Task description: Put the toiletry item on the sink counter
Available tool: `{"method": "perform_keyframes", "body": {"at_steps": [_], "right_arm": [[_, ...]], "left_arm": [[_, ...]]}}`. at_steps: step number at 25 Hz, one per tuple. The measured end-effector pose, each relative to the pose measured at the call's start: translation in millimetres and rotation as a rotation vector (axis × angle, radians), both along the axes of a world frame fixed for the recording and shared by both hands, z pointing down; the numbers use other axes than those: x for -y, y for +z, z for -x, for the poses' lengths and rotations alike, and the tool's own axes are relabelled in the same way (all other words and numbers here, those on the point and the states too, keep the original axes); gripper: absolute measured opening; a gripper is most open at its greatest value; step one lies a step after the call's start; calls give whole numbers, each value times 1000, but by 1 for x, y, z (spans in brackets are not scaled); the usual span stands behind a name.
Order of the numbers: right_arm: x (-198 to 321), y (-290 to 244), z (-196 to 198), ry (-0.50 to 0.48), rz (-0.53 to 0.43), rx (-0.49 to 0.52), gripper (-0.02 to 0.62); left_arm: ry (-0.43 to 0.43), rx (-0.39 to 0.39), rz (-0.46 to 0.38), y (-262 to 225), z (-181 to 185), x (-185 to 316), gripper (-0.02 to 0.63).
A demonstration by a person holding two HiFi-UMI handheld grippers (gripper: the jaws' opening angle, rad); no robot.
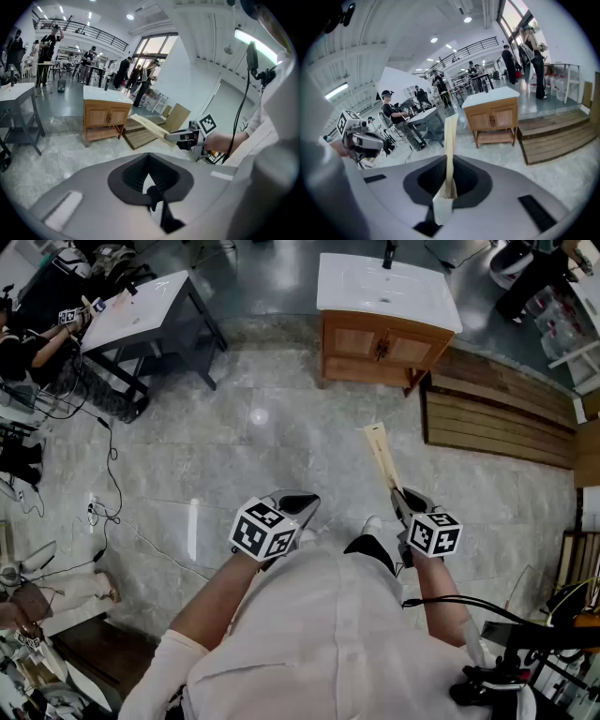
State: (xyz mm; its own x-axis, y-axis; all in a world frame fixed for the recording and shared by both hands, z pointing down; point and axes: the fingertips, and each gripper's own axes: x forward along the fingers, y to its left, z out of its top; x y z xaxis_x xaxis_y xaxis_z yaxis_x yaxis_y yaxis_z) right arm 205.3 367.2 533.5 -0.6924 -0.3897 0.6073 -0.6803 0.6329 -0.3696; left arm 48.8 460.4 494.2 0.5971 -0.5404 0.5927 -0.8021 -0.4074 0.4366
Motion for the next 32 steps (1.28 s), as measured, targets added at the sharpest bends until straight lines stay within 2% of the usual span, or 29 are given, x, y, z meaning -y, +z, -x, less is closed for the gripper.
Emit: {"method": "perform_keyframes", "body": {"at_steps": [5, 10, 15, 21, 26, 32], "right_arm": [[10, 4, 30, 33, 17, 32, 26], [41, 5, 44, 27, 19, 10, 26], [107, 12, 77, 32, 23, 52, 26], [197, 0, 114, 39, 17, 117, 26], [256, 5, 118, 54, 12, 109, 26], [306, 3, 119, 113, -1, 96, 25]], "left_arm": [[-22, -5, -4, 8, 33, 7, 6], [-29, -63, -10, 8, 43, 45, 6], [-29, -47, 0, 6, 67, 99, 6], [-2, 23, 25, 0, 97, 182, 6], [4, 25, -7, -8, 105, 257, 6], [100, 5, -3, -11, 100, 313, 6]]}}
